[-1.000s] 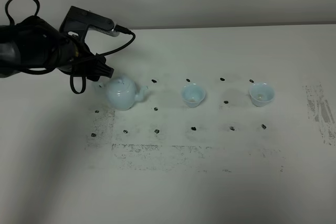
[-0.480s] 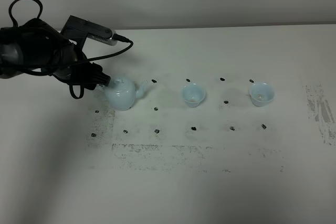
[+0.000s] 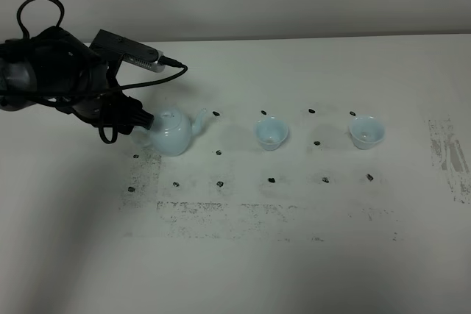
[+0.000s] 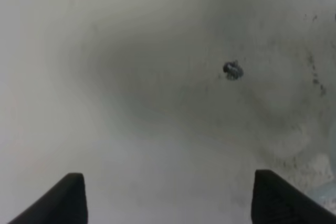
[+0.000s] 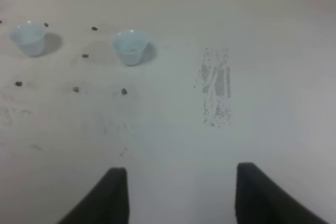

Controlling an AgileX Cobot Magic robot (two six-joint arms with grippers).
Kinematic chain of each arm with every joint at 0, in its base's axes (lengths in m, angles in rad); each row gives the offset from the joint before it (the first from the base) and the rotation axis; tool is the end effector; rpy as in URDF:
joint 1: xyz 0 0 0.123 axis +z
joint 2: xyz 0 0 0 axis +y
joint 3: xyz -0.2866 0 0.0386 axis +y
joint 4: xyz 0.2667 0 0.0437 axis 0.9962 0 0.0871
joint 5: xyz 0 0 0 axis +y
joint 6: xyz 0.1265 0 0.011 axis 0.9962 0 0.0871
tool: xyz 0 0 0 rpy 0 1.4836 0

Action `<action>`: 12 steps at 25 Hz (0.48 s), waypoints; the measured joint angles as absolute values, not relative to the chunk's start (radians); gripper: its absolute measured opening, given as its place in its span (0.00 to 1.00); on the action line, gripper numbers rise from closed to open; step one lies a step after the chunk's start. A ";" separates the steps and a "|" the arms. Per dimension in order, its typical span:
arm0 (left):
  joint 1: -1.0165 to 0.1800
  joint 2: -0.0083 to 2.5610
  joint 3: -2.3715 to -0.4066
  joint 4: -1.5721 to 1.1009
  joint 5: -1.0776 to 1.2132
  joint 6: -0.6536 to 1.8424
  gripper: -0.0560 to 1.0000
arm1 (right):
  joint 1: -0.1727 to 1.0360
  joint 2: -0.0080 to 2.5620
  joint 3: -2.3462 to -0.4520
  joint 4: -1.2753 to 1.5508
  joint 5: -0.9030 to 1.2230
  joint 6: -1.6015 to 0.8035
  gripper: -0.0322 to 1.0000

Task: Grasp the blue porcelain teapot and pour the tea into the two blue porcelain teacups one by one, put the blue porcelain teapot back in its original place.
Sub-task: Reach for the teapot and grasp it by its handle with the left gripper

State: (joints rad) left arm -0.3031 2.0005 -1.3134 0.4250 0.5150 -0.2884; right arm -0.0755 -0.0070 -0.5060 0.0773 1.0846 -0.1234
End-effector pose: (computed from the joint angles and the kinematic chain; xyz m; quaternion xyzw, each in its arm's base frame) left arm 0.4347 -0.1089 0.1226 0.1623 0.9511 0.0721 0.2529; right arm 0.0368 0.0059 0.2697 -0.0227 0.8551 -0.0129 0.5178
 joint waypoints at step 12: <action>-0.322 2.000 -1.313 0.400 0.594 -0.247 0.64 | -0.076 -0.007 -0.506 0.077 1.085 -0.123 0.50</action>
